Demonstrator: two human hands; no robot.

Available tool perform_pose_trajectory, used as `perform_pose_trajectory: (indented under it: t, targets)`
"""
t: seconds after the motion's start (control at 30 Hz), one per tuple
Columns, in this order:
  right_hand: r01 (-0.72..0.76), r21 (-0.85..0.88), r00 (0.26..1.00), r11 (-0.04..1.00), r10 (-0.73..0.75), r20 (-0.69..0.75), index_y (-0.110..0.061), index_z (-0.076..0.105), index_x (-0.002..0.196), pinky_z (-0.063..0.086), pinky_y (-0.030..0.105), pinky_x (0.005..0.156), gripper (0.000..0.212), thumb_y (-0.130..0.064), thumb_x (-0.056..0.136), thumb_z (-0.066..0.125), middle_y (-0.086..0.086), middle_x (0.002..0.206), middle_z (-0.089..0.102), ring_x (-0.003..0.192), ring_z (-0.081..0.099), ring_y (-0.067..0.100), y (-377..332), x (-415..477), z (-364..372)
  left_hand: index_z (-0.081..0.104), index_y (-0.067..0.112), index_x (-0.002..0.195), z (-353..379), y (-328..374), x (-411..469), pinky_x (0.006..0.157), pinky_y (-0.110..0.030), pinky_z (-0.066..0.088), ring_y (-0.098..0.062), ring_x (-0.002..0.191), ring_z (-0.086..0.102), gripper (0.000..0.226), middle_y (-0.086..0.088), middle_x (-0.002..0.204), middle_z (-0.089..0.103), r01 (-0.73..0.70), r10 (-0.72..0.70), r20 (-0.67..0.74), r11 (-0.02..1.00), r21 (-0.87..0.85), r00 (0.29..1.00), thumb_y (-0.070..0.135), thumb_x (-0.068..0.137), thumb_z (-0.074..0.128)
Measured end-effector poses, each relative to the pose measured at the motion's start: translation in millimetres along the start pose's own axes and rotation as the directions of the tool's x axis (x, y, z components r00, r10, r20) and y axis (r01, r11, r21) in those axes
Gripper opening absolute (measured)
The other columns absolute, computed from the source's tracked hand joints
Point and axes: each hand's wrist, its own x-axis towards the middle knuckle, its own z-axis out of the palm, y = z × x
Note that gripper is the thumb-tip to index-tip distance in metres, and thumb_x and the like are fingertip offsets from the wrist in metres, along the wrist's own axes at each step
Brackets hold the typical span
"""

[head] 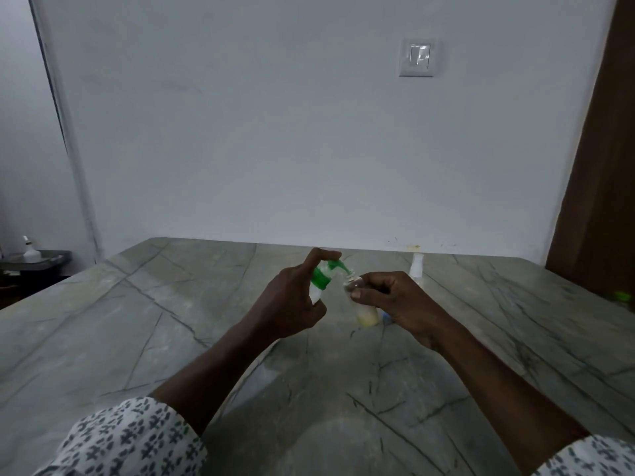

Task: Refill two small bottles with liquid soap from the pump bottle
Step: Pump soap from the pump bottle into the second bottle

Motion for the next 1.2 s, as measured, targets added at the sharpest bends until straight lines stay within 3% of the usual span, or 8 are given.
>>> perform_pose_trajectory:
  t: [0.3, 0.5, 0.63, 0.8, 0.9, 1.1, 1.2]
  targets:
    - [0.001, -0.093, 0.998, 0.996, 0.005, 0.063, -0.021, 0.077, 0.099, 0.053, 0.024, 0.087, 0.014, -0.021, 0.087, 0.071, -0.002, 0.100, 0.077, 0.096, 0.070, 0.012, -7.2, 16.7, 8.1, 0.039, 0.031, 0.122, -3.2, -9.7, -5.0, 0.053, -0.025, 0.052, -0.011, 0.050, 0.052, 0.062, 0.001, 0.106, 0.067, 0.005, -0.006, -0.078, 1.000, -0.014, 0.997, 0.010, 0.075, 0.072]
    - [0.039, -0.029, 0.999, 0.999, -0.038, 0.029, -0.019, 0.077, 0.102, 0.049, 0.007, 0.074, 0.015, -0.019, 0.090, 0.067, -0.004, 0.100, 0.077, 0.092, 0.068, -0.001, -4.4, 20.3, 14.4, 0.032, 0.034, 0.132, -5.9, -15.1, -3.7, 0.050, -0.021, 0.049, -0.009, 0.044, 0.046, 0.072, 0.000, 0.098, 0.068, -0.009, 0.009, -0.072, 1.000, 0.000, 0.997, 0.011, 0.075, 0.070]
    - [0.060, -0.002, 0.998, 0.998, -0.060, 0.018, -0.020, 0.077, 0.099, 0.050, 0.010, 0.077, 0.014, -0.018, 0.089, 0.067, -0.006, 0.098, 0.077, 0.093, 0.069, 0.001, 1.9, 19.6, 13.3, 0.032, 0.035, 0.133, -3.9, -17.4, -3.4, 0.050, -0.017, 0.044, -0.009, 0.046, 0.046, 0.074, 0.003, 0.096, 0.067, -0.036, 0.036, -0.070, 0.999, 0.015, 0.997, 0.010, 0.074, 0.070]
    - [0.061, -0.043, 0.998, 0.997, -0.060, 0.017, -0.017, 0.078, 0.100, 0.051, 0.020, 0.081, 0.015, -0.021, 0.090, 0.067, 0.005, 0.100, 0.076, 0.093, 0.069, 0.011, 4.0, 14.9, 15.2, 0.041, 0.029, 0.124, -2.1, -13.8, -4.5, 0.052, -0.011, 0.039, -0.002, 0.052, 0.051, 0.063, 0.005, 0.103, 0.067, -0.043, 0.045, -0.092, 0.999, 0.019, 0.995, 0.010, 0.072, 0.071]
    - [0.055, -0.030, 0.998, 0.998, -0.055, 0.017, -0.023, 0.077, 0.097, 0.052, 0.018, 0.081, 0.013, -0.019, 0.090, 0.066, -0.003, 0.097, 0.077, 0.092, 0.070, 0.006, 4.5, 13.2, 19.9, 0.043, 0.024, 0.123, -2.3, -10.5, -5.0, 0.053, -0.008, 0.036, 0.005, 0.056, 0.053, 0.059, 0.004, 0.106, 0.068, -0.035, 0.038, -0.083, 0.999, 0.038, 0.996, 0.011, 0.073, 0.073]
    - [0.057, 0.004, 0.998, 0.998, -0.057, -0.019, -0.018, 0.077, 0.102, 0.052, 0.030, 0.091, 0.016, -0.019, 0.090, 0.066, 0.001, 0.103, 0.077, 0.100, 0.069, 0.015, 5.7, 14.1, 17.4, 0.030, 0.038, 0.132, -3.1, -12.1, -2.7, 0.048, -0.028, 0.047, -0.009, 0.045, 0.046, 0.073, -0.001, 0.093, 0.069, -0.007, 0.011, -0.048, 0.997, 0.075, 0.999, 0.015, 0.074, 0.068]
    - [0.059, 0.013, 0.998, 0.998, -0.059, -0.019, -0.017, 0.076, 0.104, 0.052, 0.029, 0.093, 0.017, -0.017, 0.090, 0.066, -0.001, 0.103, 0.076, 0.101, 0.069, 0.012, 7.8, 14.0, 16.6, 0.031, 0.038, 0.132, -2.3, -11.4, -3.4, 0.048, -0.024, 0.045, -0.009, 0.044, 0.045, 0.073, 0.002, 0.096, 0.068, -0.011, 0.015, -0.049, 0.998, 0.068, 0.999, 0.013, 0.074, 0.069]
